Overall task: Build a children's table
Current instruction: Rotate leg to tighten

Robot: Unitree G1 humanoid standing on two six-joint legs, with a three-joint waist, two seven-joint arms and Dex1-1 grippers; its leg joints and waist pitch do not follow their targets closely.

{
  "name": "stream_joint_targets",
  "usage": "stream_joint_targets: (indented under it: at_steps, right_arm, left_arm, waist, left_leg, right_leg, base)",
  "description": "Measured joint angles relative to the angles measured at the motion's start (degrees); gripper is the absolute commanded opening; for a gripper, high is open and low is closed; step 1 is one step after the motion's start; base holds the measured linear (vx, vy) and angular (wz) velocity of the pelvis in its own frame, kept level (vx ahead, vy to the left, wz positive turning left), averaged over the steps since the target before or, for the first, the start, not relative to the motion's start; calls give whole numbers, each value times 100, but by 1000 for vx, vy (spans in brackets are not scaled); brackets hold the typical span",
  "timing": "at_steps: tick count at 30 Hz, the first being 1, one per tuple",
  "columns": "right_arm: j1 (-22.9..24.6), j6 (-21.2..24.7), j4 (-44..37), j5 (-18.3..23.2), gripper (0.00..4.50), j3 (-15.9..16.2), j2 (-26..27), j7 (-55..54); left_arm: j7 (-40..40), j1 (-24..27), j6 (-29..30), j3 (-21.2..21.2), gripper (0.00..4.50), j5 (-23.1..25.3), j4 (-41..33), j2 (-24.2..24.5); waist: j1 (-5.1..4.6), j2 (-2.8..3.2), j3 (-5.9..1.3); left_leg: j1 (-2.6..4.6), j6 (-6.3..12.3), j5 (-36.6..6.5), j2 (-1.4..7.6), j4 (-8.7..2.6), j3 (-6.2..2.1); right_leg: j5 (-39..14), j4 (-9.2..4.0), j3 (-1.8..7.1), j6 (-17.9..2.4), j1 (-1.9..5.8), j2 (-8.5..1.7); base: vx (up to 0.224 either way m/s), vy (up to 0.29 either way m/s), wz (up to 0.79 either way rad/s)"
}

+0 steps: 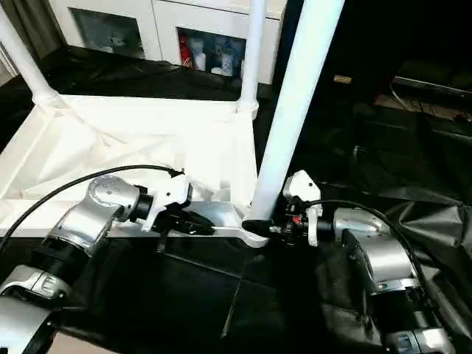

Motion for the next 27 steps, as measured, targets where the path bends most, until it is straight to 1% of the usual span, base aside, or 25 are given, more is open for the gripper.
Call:
stream_joint_targets:
  at_steps: [1, 3, 4, 5, 7, 9, 12, 14, 15, 16, 17, 18, 20, 22, 24, 27]
  right_arm:
    - [65, 4, -1, -41, 207, -122, 139, -304]
    - [77, 6, 71, -175, 205, -317, 456, -967]
    - [66, 8, 162, -280, 204, -509, 831, -1637]
    - [57, 8, 184, -347, 203, -576, 1002, -2038]
    - [46, 7, 210, -442, 201, -678, 1274, -2719]
    - [28, 9, 255, -498, 200, -729, 1468, -3154]
    - [-71, -17, 358, -754, 199, -848, 1939, -4173]
    - [-121, -72, 421, -957, 199, -959, 2190, -4763]
    - [-128, -78, 430, -1047, 199, -963, 2240, -4913]
    - [-129, -87, 437, -1102, 199, -962, 2261, -4978]
    - [-128, -101, 446, -1116, 231, -962, 2263, -4980]
    - [-129, -126, 459, -1116, 251, -962, 2263, -4980]
    - [-129, -148, 480, -1116, 273, -957, 2268, -4976]
    - [-130, -231, 491, -1113, 273, -897, 2163, -4786]
    - [-139, -241, 497, -1101, 273, -837, 1974, -4447]
    - [-140, -198, 486, -966, 273, -803, 1586, -3690]
  left_arm:
    - [184, -49, -10, 39, 0, 50, 101, -83]
    - [580, -146, -10, 73, 0, 135, 273, -245]
    - [944, -232, 13, 107, 0, 224, 443, -410]
    - [1162, -263, 39, 111, 0, 258, 507, -500]
    - [1543, -300, 97, 112, 0, 340, 585, -669]
    - [1734, -334, 152, 108, 0, 378, 640, -752]
    - [2187, -406, 319, 127, 0, 494, 739, -1032]
    - [2480, -436, 452, 136, 0, 570, 795, -1281]
    - [2546, -437, 478, 137, 0, 572, 820, -1340]
    - [2585, -435, 488, 138, 0, 572, 845, -1372]
    - [2590, -434, 484, 139, 0, 571, 856, -1377]
    - [2589, -434, 478, 139, 0, 570, 859, -1377]
    - [2584, -435, 458, 137, 0, 571, 859, -1377]
    - [2503, -435, 413, 138, 0, 563, 851, -1344]
    - [2409, -435, 387, 142, 0, 544, 824, -1293]
    - [2218, -429, 338, 147, 0, 490, 798, -1209]
  waist:
    - [-2, -1, -1]
    - [-39, -4, -2]
    - [-64, -9, -9]
    - [-90, -7, -14]
    - [-136, 0, -23]
    - [-149, 3, -28]
    - [-162, 3, -40]
    - [-161, 18, -65]
    - [-161, 30, -79]
    - [-161, 38, -84]
    - [-161, 41, -87]
    - [-160, 39, -88]
    - [-158, 43, -93]
    - [-157, 43, -93]
    - [-160, 42, -92]
    - [-156, 41, -88]
  left_leg:
    - [14, -3, -1, -1, 2, 1]
    - [13, -30, -15, -5, 7, 3]
    - [20, -39, -8, -6, 8, 2]
    - [21, -42, -7, -9, 7, 0]
    - [21, -42, -6, -11, 2, -5]
    - [22, -42, -6, -14, -2, -9]
    - [22, -45, -4, -18, 0, -10]
    - [27, -46, -3, -24, 0, -12]
    - [27, -46, -3, -28, 0, -12]
    - [25, -46, -3, -33, -1, -12]
    - [25, -46, -4, -33, -3, -14]
    - [25, -46, -4, -33, -7, -17]
    - [24, -46, -4, -33, -19, -22]
    - [17, -46, -3, -33, -25, -22]
    - [6, -45, -3, -32, -32, -21]
    - [6, -45, -3, -27, -52, -21]
  right_leg:
    - [0, 0, 1, -1, 14, -2]
    - [6, -1, 10, -9, 31, -4]
    - [5, -3, 12, -8, 39, -4]
    - [-2, -11, 13, 4, 43, -6]
    - [-14, -37, 11, 24, 49, -5]
    - [-14, -48, 10, 25, 50, -5]
    - [-15, -58, 14, 26, 50, -5]
    - [-16, -70, 18, 28, 47, -7]
    - [-16, -72, 24, 28, 45, -7]
    - [-16, -72, 29, 28, 47, -8]
    - [-17, -71, 29, 30, 48, -8]
    - [-18, -71, 27, 31, 47, -8]
    - [-18, -71, 21, 32, 46, -7]
    - [-18, -70, 21, 33, 56, -7]
    - [-14, -68, 18, 37, 46, -6]
    - [-8, -58, 12, 41, 43, -3]
  base:
    - [0, 0, 0]
    - [0, 0, 0]
    - [-61, 8, -2]
    - [-61, 8, -2]
    - [-25, 5, -2]
    - [0, 0, 0]
    - [0, 0, 0]
    - [0, 0, 0]
    - [0, 0, 0]
    - [0, 0, 0]
    - [0, 0, 0]
    - [0, 0, 0]
    - [0, 0, 0]
    - [0, 0, 0]
    - [0, 0, 0]
    - [0, 0, 0]
